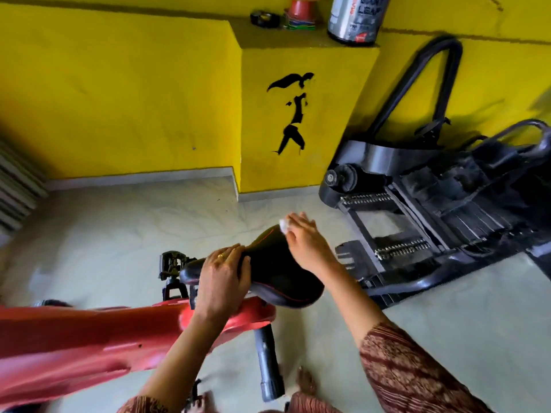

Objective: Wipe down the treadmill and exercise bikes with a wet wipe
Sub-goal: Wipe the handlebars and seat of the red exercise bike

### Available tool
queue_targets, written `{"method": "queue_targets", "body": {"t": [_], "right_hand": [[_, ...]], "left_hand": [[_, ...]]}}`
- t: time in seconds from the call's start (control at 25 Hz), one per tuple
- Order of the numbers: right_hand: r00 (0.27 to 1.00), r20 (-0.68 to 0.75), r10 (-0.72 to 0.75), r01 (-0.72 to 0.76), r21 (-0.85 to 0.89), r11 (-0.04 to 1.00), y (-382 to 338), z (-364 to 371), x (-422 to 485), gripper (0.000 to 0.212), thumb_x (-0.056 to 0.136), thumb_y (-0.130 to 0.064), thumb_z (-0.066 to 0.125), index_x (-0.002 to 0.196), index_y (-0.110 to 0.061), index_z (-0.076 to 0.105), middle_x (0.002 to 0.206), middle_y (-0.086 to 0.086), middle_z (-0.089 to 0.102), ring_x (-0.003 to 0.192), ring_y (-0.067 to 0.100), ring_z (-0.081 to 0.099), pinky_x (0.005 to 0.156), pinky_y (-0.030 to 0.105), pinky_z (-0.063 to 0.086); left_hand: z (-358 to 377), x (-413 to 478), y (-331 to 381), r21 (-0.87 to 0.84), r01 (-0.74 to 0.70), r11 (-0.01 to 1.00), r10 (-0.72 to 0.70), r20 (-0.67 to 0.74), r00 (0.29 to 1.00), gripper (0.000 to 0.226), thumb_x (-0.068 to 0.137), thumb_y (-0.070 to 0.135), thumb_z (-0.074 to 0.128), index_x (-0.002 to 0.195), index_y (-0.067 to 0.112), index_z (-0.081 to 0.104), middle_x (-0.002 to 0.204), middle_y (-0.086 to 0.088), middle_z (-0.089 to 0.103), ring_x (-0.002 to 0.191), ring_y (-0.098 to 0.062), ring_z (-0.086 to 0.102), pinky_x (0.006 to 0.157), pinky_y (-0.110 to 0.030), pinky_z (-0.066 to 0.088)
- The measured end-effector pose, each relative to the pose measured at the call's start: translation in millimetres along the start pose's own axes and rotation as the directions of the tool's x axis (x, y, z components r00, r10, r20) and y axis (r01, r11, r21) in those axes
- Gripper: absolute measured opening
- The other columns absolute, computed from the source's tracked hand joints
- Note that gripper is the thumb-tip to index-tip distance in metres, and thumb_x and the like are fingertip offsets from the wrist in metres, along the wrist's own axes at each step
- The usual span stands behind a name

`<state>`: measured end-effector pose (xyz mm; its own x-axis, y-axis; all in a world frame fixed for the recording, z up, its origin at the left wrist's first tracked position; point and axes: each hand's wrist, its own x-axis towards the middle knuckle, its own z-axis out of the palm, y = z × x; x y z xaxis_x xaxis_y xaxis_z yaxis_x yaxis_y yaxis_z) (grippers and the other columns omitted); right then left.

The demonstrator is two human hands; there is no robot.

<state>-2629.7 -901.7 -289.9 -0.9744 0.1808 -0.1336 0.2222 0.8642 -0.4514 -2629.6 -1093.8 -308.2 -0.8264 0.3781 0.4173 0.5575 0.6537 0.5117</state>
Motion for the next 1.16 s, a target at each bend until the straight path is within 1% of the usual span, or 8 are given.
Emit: {"method": "queue_targets", "body": {"t": [0.12,0.2,0.36,0.6,0.84,1.0,1.08,1.16], "right_hand": [[0.880,0.205,-0.428,0.445,-0.040,0.895,-32,4,-2,0.037,0.092,-0.012,0.037,0.116,0.001,0.061,0.126,0.018,0.058,0.123,0.031,0.049,0.107,0.043,0.026],[0.819,0.127,-0.560,0.572,-0.092,0.815,-10,3,-5,0.035,0.093,-0.014,0.040,0.120,-0.006,0.061,0.129,0.013,0.058,0.123,0.027,0.051,0.107,0.046,0.028],[0.956,0.167,-0.240,0.258,-0.094,0.962,22,-32,22,0.036,0.102,-0.022,0.031,0.109,-0.006,0.062,0.117,0.014,0.062,0.104,0.033,0.060,0.097,0.041,0.040],[0.773,0.484,-0.410,0.541,-0.167,0.824,-51,-5,30,0.033,0.099,-0.013,0.029,0.104,-0.005,0.061,0.118,0.018,0.062,0.114,0.029,0.054,0.115,0.046,0.014],[0.846,0.501,-0.183,0.328,-0.217,0.920,-17,-35,59,0.033,0.099,-0.018,0.030,0.106,-0.004,0.059,0.123,0.022,0.058,0.110,0.034,0.055,0.086,0.034,0.039],[0.610,0.707,-0.358,0.499,0.008,0.867,-63,-2,64,0.031,0.098,-0.015,0.036,0.107,0.001,0.061,0.112,0.020,0.061,0.104,0.032,0.057,0.083,0.031,0.040],[0.427,0.761,-0.489,0.615,0.152,0.774,-59,-7,79,0.025,0.098,-0.012,0.042,0.098,0.001,0.064,0.086,0.002,0.059,0.084,0.016,0.057,0.075,0.023,0.034],[0.361,0.777,-0.515,0.591,0.236,0.771,-32,-22,99,0.022,0.098,-0.023,0.050,0.095,-0.012,0.069,0.083,-0.018,0.055,0.072,0.002,0.054,0.071,0.017,0.035]], "left_hand": [[10,-4,8,0.061,0.099,0.993,-0.097,-0.047,0.994,0.029,0.084,0.018,0.042,0.086,0.001,0.065,0.085,-0.014,0.069,0.077,-0.034,0.064,0.078,-0.039,0.045],[11,-6,12,0.062,0.145,0.987,-0.142,-0.051,0.989,0.032,0.085,0.019,0.042,0.090,-0.001,0.067,0.090,-0.015,0.070,0.081,-0.034,0.065,0.083,-0.039,0.043],[8,-5,17,0.052,0.177,0.983,-0.173,-0.082,0.982,0.035,0.086,0.021,0.045,0.097,-0.002,0.069,0.097,-0.015,0.071,0.089,-0.031,0.066,0.090,-0.038,0.046],[7,-8,17,0.067,0.162,0.984,-0.157,-0.075,0.985,0.032,0.087,0.020,0.045,0.100,0.002,0.068,0.100,-0.011,0.070,0.093,-0.027,0.066,0.093,-0.034,0.045],[10,-8,18,0.099,0.143,0.985,-0.134,-0.098,0.986,0.029,0.089,0.018,0.048,0.099,0.000,0.068,0.102,-0.011,0.070,0.096,-0.024,0.065,0.098,-0.027,0.041],[13,-10,18,0.139,0.183,0.973,-0.170,-0.096,0.981,0.032,0.091,0.020,0.047,0.107,0.001,0.067,0.112,-0.010,0.068,0.105,-0.025,0.064,0.100,-0.039,0.045],[16,-11,19,0.217,0.189,0.958,-0.167,-0.115,0.979,0.034,0.094,0.021,0.044,0.109,0.000,0.067,0.115,-0.011,0.067,0.110,-0.026,0.062,0.101,-0.041,0.044],[23,-16,29,0.272,0.276,0.922,-0.228,-0.194,0.954,0.036,0.096,0.020,0.041,0.110,-0.001,0.067,0.118,-0.014,0.065,0.116,-0.027,0.058,0.103,-0.042,0.041]]}}
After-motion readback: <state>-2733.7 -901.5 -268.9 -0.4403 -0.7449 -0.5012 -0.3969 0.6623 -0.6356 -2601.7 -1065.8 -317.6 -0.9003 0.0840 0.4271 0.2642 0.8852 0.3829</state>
